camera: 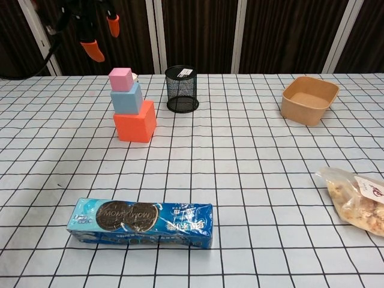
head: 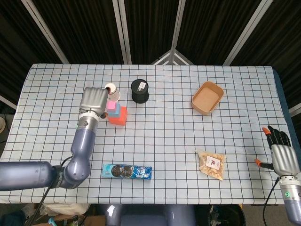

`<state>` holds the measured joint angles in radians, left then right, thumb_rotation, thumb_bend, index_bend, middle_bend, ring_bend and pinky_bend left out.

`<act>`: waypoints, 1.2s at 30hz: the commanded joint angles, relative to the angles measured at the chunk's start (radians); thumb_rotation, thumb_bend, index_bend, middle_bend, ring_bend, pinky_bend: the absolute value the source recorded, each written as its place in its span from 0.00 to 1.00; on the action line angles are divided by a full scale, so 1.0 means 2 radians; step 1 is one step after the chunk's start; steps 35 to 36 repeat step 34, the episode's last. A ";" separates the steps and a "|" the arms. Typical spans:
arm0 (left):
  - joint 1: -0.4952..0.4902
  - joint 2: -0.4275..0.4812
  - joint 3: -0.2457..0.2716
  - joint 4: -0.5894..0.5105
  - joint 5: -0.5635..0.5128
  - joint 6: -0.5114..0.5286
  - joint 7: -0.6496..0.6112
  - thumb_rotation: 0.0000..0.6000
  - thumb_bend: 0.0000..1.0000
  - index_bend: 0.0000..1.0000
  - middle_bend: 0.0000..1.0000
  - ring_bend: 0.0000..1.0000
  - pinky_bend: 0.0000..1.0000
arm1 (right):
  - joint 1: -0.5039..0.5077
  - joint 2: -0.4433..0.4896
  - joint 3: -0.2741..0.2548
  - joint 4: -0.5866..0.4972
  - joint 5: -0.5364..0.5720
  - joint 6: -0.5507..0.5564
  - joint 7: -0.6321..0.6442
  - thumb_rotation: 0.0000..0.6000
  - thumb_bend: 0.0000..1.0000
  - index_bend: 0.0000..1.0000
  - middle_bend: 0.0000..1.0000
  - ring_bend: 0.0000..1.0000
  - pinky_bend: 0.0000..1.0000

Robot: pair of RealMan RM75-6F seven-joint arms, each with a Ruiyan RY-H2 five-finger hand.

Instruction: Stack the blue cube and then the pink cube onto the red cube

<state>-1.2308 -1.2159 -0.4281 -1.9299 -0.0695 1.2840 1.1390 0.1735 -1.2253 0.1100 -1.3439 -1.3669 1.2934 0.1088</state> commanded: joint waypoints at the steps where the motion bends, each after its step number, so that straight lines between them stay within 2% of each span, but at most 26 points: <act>1: 0.131 0.163 0.018 -0.213 0.125 -0.026 -0.086 1.00 0.24 0.16 0.47 0.33 0.49 | -0.002 0.004 -0.001 -0.008 -0.004 0.007 -0.002 1.00 0.09 0.01 0.04 0.03 0.04; 2: 0.165 0.181 0.034 -0.213 0.180 -0.048 -0.113 1.00 0.24 0.14 0.43 0.30 0.45 | -0.003 0.005 -0.001 -0.010 -0.006 0.010 -0.002 1.00 0.09 0.01 0.04 0.03 0.04; 4: 0.251 0.210 0.071 -0.213 0.322 -0.077 -0.186 1.00 0.23 0.11 0.35 0.25 0.38 | -0.005 0.006 -0.003 -0.015 -0.014 0.017 -0.003 1.00 0.09 0.01 0.04 0.03 0.04; 7: 0.386 0.231 0.137 -0.212 0.553 -0.045 -0.298 1.00 0.23 0.10 0.26 0.18 0.29 | -0.006 0.005 -0.006 -0.020 -0.028 0.030 -0.008 1.00 0.09 0.01 0.04 0.03 0.04; 10: 0.461 0.217 0.188 -0.146 0.688 0.003 -0.372 1.00 0.23 0.10 0.22 0.13 0.22 | -0.007 0.002 -0.007 -0.020 -0.039 0.042 -0.013 1.00 0.09 0.00 0.04 0.03 0.04; 12: 0.491 0.193 0.206 -0.090 0.743 0.036 -0.410 1.00 0.23 0.10 0.21 0.11 0.18 | -0.007 -0.001 -0.008 -0.019 -0.046 0.050 -0.016 1.00 0.09 0.00 0.04 0.03 0.04; 18: 0.533 0.117 0.219 0.019 0.790 0.104 -0.438 1.00 0.23 0.10 0.18 0.11 0.17 | -0.010 -0.006 -0.009 -0.014 -0.060 0.070 -0.022 1.00 0.09 0.00 0.04 0.03 0.04; 23: 0.539 0.067 0.218 0.082 0.802 0.112 -0.447 1.00 0.23 0.10 0.17 0.10 0.16 | -0.011 -0.006 -0.009 -0.013 -0.061 0.076 -0.031 1.00 0.09 0.00 0.04 0.03 0.04; 27: 0.537 0.052 0.216 0.099 0.797 0.102 -0.456 1.00 0.23 0.10 0.15 0.06 0.13 | -0.013 -0.006 -0.008 -0.017 -0.063 0.082 -0.038 1.00 0.09 0.00 0.04 0.03 0.04; 32: 0.536 0.044 0.220 0.115 0.830 0.111 -0.467 1.00 0.23 0.09 0.14 0.06 0.13 | -0.016 -0.005 -0.008 -0.024 -0.069 0.094 -0.045 1.00 0.09 0.00 0.04 0.03 0.04; 36: 0.538 0.041 0.221 0.122 0.837 0.117 -0.467 1.00 0.23 0.08 0.14 0.06 0.13 | -0.017 -0.004 -0.008 -0.026 -0.070 0.097 -0.046 1.00 0.09 0.00 0.04 0.03 0.04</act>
